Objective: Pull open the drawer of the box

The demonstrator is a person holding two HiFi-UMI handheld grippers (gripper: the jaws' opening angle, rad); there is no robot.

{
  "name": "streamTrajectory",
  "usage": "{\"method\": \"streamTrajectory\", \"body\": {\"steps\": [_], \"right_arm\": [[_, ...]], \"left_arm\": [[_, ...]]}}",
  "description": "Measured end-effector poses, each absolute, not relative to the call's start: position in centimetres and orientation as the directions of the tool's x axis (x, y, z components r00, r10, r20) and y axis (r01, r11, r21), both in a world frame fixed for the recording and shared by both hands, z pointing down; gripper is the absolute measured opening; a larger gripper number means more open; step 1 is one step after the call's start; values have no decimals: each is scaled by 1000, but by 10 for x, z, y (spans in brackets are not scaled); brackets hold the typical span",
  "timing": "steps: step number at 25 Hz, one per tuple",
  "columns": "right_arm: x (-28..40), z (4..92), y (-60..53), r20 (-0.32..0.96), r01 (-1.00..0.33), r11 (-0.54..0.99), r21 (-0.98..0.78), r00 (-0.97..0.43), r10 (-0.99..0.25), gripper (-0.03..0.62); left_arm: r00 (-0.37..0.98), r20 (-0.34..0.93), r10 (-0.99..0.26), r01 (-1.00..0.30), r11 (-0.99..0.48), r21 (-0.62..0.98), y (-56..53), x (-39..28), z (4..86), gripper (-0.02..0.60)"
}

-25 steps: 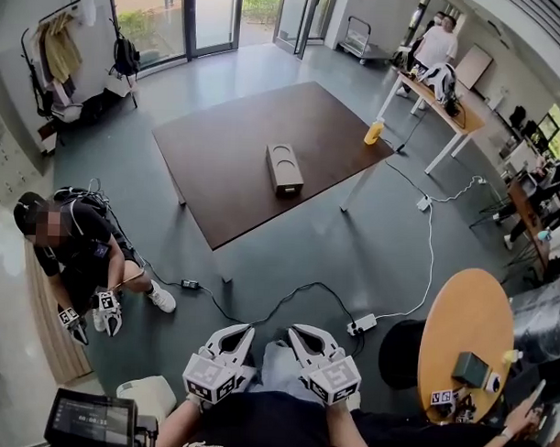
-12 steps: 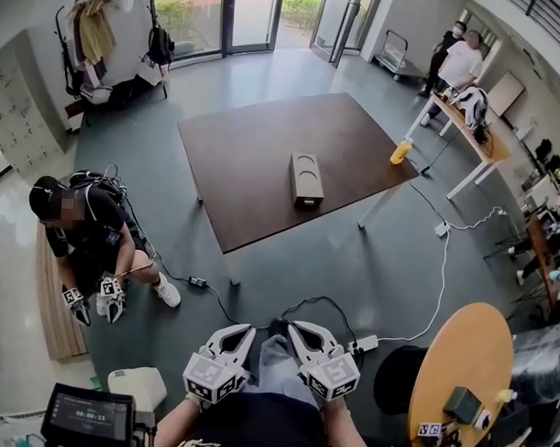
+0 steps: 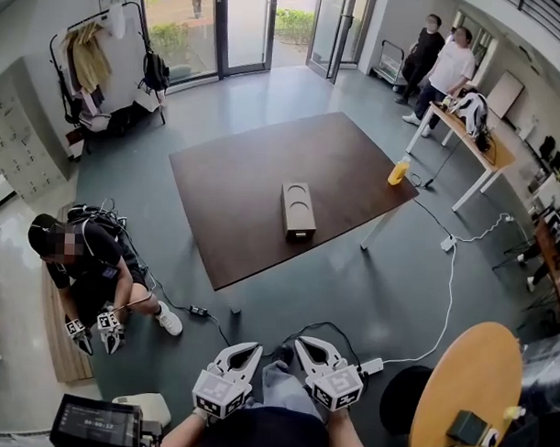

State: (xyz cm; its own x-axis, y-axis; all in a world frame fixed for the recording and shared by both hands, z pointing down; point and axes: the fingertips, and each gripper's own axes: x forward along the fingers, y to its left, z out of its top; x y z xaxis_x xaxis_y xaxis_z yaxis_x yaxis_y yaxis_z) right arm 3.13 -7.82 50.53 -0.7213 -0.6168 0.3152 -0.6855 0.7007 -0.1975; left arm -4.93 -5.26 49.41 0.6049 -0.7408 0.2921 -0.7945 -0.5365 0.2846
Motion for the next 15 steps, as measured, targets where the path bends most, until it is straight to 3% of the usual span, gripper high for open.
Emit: {"method": "streamTrajectory", "body": {"steps": [15], "right_arm": [[82,478,-200,248,-675,717,-171,-734,-632,-14]], "left_arm": [[586,286,-758,-810,-536,239,-158,0,479,6]]}}
